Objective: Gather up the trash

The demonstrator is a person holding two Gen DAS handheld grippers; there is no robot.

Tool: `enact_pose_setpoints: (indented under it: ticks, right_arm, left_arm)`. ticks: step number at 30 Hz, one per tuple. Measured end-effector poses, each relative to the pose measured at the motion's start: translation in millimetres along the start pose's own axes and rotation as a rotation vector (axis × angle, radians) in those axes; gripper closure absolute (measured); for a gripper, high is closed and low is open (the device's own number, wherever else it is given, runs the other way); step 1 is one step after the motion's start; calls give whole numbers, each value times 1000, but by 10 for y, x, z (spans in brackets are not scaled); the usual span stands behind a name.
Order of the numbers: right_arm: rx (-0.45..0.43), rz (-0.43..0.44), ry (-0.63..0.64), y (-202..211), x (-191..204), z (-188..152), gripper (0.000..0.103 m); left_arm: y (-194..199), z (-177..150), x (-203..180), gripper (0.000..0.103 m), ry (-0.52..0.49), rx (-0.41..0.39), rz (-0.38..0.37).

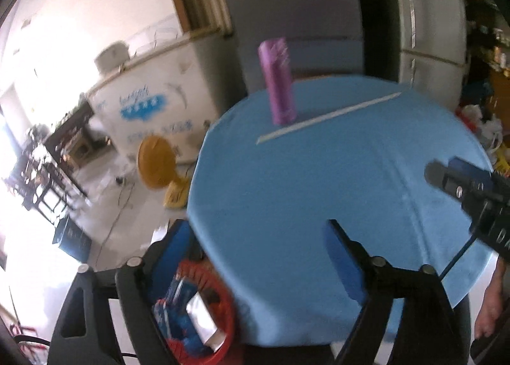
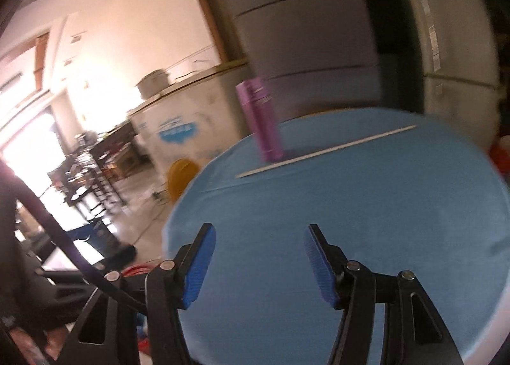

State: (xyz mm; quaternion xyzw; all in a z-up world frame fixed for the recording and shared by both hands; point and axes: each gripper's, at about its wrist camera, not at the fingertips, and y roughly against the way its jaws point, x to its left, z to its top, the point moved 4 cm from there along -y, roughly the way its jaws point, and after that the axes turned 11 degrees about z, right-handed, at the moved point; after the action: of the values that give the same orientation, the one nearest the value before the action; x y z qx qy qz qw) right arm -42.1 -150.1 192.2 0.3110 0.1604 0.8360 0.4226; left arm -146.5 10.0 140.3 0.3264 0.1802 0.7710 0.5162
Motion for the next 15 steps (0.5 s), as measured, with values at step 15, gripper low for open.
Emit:
enact_pose_setpoints:
  ticks: [15]
  right_arm:
    - [-111,-208,12,944,-491,337,36]
  left_arm:
    - [574,674,-643,14,-43,-139,-55]
